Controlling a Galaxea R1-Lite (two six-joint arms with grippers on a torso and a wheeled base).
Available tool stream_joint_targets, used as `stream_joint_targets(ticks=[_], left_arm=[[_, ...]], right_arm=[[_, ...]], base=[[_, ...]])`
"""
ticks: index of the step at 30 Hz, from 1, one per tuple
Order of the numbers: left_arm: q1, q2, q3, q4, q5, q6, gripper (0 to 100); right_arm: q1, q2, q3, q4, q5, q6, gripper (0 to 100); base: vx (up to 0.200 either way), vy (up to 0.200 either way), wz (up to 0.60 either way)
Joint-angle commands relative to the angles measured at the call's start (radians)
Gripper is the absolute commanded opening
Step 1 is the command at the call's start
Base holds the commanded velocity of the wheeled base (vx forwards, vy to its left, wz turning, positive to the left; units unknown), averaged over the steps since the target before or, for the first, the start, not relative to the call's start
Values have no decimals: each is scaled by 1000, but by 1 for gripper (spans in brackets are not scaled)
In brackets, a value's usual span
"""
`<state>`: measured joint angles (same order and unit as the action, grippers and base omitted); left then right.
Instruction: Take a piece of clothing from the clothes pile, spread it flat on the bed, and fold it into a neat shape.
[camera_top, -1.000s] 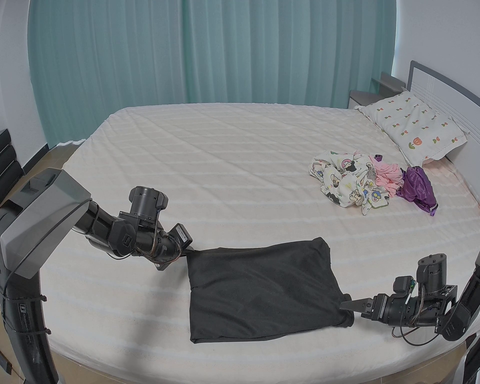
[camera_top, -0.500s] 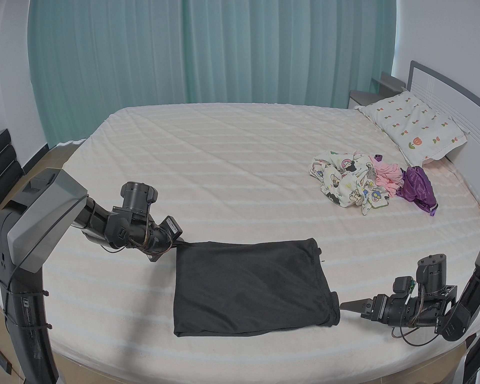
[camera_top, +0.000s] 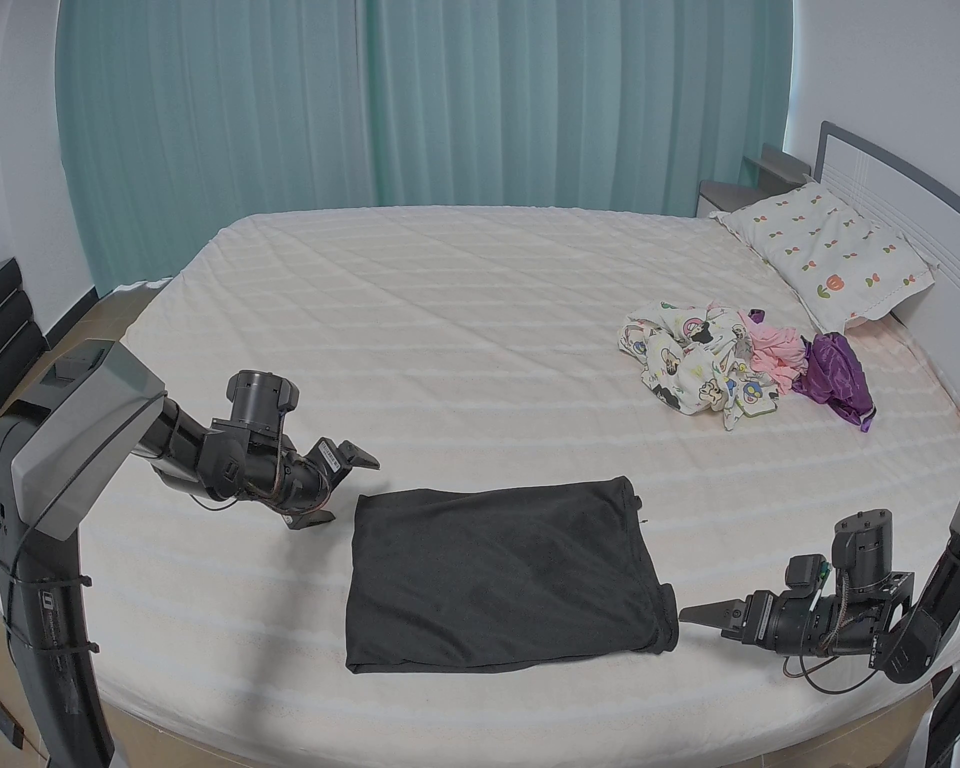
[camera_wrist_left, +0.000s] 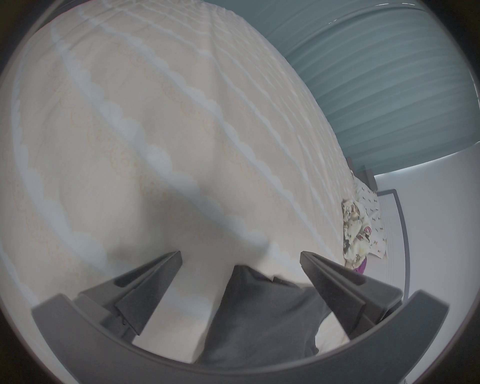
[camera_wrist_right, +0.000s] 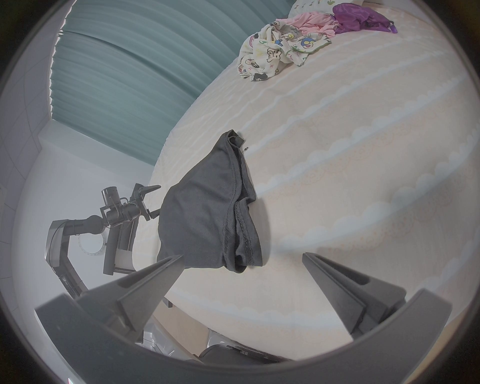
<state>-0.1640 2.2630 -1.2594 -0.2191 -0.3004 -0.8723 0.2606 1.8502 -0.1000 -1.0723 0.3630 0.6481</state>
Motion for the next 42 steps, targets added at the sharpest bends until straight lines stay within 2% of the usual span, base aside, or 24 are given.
stream_joint_targets(ticks=[1, 3, 5, 11, 24, 42], left_arm=[[21, -137, 212, -94, -128, 53, 100], [21, -168, 302, -169, -149, 102, 100], [14, -217, 456, -278, -152, 179, 100], [-54, -321, 670, -404, -154, 207, 100], [-195, -335, 801, -430, -151, 213, 100], [-195, -292, 851, -470, -128, 213, 100]], right_arm=[[8, 1, 2, -1, -1, 1, 100], [8, 3, 2, -1, 1, -1, 100], [9, 3, 2, -1, 1, -1, 100], [28, 3, 5, -1, -1, 1, 100], [29, 0, 8, -3, -4, 2, 100], [29, -8, 9, -1, -1, 4, 100]], base=[[0, 0, 0], [0, 0, 0], [0, 0, 0], [0, 0, 0], [0, 0, 0], [0, 0, 0]])
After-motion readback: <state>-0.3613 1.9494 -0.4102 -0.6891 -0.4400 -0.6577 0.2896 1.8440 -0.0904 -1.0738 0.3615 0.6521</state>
